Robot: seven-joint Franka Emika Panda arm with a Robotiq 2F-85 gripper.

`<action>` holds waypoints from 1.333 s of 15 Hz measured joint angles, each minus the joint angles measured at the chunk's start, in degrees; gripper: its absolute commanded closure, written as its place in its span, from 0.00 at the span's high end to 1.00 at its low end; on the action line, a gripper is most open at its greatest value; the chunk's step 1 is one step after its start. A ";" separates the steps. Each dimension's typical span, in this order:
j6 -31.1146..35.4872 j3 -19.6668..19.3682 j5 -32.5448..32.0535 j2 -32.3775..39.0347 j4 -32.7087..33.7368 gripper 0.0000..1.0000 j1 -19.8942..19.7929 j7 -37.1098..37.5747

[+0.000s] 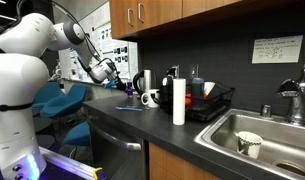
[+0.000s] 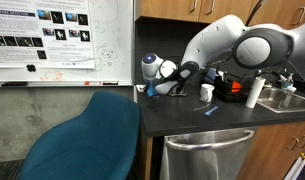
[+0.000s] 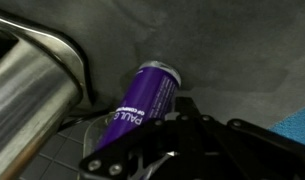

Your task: Move the purple bottle to the left

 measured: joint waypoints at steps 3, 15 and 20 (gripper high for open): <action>-1.34 0.00 -0.34 0.01 -0.07 0.00 -0.04 0.00; -1.60 4.78 -0.37 -2.64 -2.57 0.00 0.04 -0.06; 0.07 7.39 -0.03 -8.63 -8.45 0.00 -0.02 -0.10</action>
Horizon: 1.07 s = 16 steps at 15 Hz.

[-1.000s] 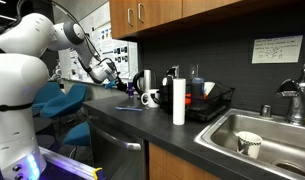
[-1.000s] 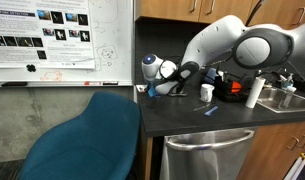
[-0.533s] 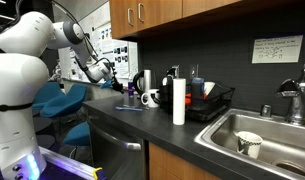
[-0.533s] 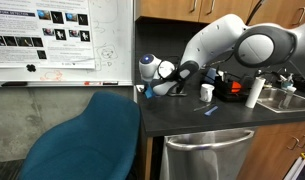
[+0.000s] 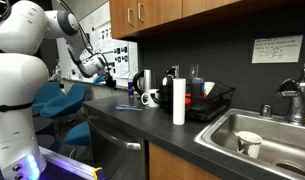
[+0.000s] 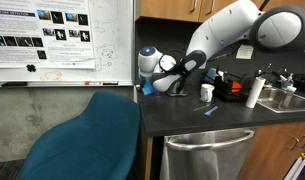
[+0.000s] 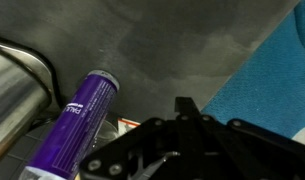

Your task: Move the purple bottle to the left

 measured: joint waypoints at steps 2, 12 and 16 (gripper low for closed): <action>0.10 1.51 1.04 -3.20 -3.33 0.00 -0.13 -0.21; -0.01 9.19 14.00 -18.87 -22.89 0.00 -2.80 -7.75; -0.12 10.96 18.18 -26.06 -31.00 0.15 -5.35 -11.73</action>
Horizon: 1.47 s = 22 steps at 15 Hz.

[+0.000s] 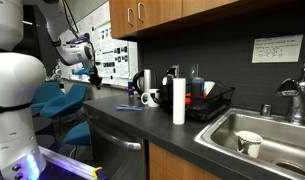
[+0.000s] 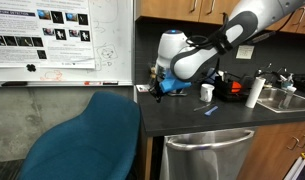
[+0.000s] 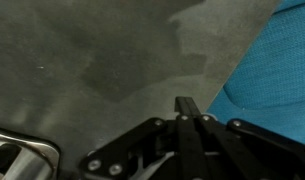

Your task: Move the purple bottle to the left

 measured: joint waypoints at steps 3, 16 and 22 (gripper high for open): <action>-0.57 0.53 0.79 -5.48 -5.77 0.36 -1.82 -0.78; -2.67 3.45 9.01 -23.35 -23.27 1.00 -8.36 -5.20; -6.89 3.09 12.93 -30.20 -27.43 1.00 -11.62 -17.19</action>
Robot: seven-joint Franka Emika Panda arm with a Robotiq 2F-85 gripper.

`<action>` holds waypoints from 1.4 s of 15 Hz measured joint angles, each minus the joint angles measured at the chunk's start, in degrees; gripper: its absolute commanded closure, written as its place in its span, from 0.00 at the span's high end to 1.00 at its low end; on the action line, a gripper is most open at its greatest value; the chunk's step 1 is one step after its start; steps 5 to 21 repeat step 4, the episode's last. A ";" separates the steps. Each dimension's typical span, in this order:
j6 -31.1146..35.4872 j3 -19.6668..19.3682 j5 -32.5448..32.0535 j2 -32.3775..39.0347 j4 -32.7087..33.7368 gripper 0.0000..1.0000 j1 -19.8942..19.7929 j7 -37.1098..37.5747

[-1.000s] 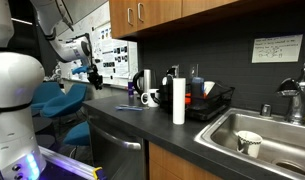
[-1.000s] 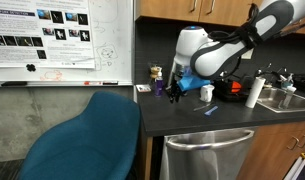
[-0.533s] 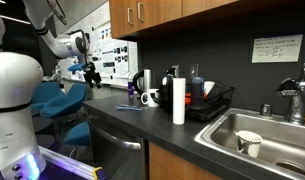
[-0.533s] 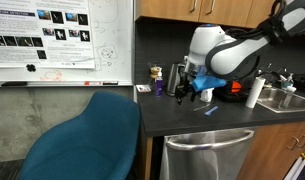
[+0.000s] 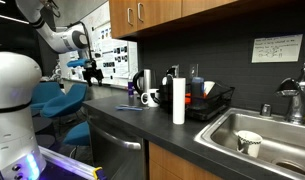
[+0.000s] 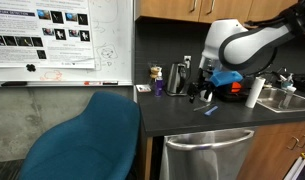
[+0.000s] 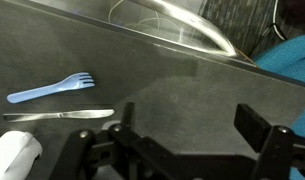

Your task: Move the purple bottle to the left

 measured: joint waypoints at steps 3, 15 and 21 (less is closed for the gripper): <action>-1.45 -0.35 -0.04 -3.34 -2.21 1.00 -1.88 -5.54; -1.64 -0.49 -0.04 -4.53 -2.93 1.00 -2.24 -6.69; -1.64 -0.49 -0.04 -4.53 -2.93 1.00 -2.24 -6.69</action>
